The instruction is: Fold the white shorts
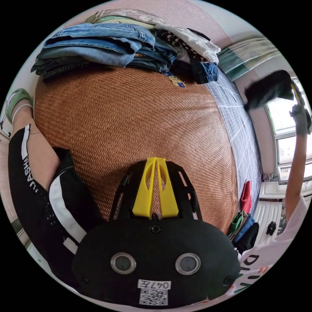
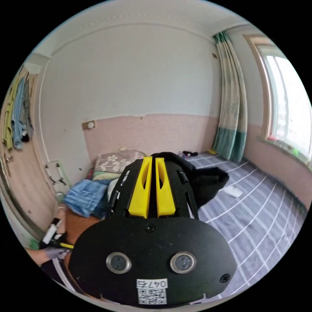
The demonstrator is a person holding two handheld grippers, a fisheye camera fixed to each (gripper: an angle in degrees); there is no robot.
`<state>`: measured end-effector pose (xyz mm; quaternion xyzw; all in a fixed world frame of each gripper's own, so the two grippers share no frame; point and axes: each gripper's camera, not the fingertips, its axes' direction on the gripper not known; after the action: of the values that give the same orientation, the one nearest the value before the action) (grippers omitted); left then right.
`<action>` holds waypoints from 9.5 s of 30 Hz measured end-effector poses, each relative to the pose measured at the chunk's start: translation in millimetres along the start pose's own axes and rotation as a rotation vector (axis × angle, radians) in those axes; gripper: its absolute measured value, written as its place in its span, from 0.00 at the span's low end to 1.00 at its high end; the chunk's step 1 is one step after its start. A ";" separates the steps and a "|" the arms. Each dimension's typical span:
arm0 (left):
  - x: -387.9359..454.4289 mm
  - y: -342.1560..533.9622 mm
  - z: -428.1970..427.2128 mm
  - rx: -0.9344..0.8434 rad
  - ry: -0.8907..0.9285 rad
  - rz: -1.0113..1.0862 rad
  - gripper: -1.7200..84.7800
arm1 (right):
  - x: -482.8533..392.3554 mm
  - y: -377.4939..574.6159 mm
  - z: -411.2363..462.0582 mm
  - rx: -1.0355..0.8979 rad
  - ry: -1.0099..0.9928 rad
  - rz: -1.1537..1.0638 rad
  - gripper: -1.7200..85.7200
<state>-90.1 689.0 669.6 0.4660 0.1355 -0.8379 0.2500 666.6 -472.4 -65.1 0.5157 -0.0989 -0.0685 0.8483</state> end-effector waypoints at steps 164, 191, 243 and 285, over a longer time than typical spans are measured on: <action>17.6 76.3 -132.3 0.168 0.627 0.195 0.01 | -304.1 377.2 137.6 -0.760 -0.543 -0.318 0.08; -23.0 98.6 -190.4 0.290 0.491 0.002 0.06 | -298.7 258.0 195.5 -0.701 -0.589 -0.218 0.12; 165.9 -3.4 47.1 -0.069 0.253 0.240 0.02 | -198.4 326.9 51.5 -0.621 -0.389 -0.097 0.01; 142.2 65.5 -34.4 0.190 0.017 0.089 0.09 | -13.7 385.2 58.6 -0.871 0.002 0.187 0.09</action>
<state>-92.5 608.4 531.1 0.5004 0.0368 -0.8309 0.2405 644.8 -343.2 302.0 0.0992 -0.1064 -0.0262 0.9890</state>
